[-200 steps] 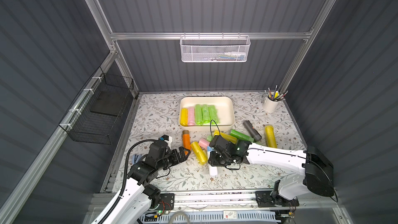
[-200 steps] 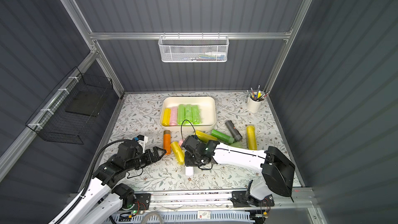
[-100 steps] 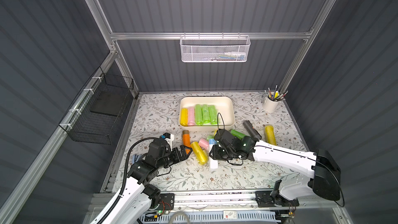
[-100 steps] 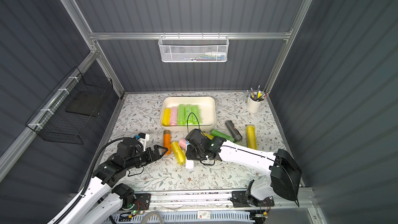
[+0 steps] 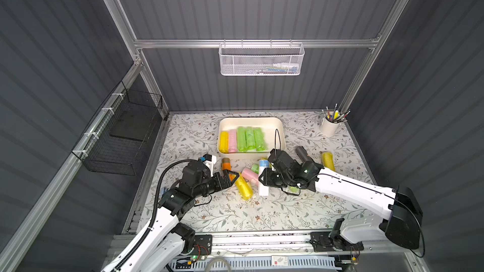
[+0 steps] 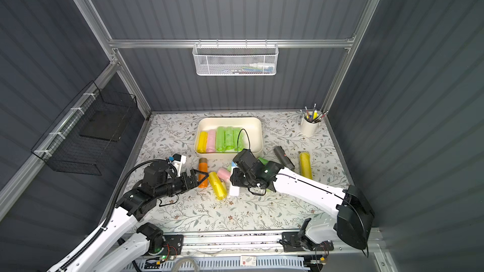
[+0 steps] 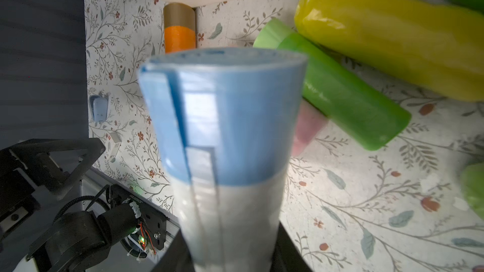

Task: Put the roll of trash bags into the storage box
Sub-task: Place the roll of trash bags in the storage box.

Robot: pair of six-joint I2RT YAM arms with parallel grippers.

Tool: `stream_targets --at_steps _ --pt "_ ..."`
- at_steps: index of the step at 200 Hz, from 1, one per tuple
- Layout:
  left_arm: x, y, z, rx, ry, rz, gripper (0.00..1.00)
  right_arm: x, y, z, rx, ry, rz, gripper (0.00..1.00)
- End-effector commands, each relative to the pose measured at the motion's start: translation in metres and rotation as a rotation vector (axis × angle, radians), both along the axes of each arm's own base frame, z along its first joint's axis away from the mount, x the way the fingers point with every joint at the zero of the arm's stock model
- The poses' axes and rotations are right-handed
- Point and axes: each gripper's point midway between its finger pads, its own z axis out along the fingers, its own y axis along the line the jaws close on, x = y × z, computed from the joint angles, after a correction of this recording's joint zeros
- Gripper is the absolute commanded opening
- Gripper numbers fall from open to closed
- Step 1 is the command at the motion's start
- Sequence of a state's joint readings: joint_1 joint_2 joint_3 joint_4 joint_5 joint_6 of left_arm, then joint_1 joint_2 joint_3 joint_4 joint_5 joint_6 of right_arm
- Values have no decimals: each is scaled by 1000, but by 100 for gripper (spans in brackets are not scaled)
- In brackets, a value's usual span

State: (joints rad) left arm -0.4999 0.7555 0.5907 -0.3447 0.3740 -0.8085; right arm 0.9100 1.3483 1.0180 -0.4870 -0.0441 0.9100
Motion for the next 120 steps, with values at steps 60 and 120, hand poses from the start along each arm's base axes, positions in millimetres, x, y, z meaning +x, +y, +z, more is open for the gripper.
stream_targets --at_steps 60,120 --pt "36 -27 34 -74 -93 -45 100 46 -25 41 50 -138 -59 34" --pt "59 -41 37 -88 -112 -58 100 72 -31 48 63 -159 -73 34"
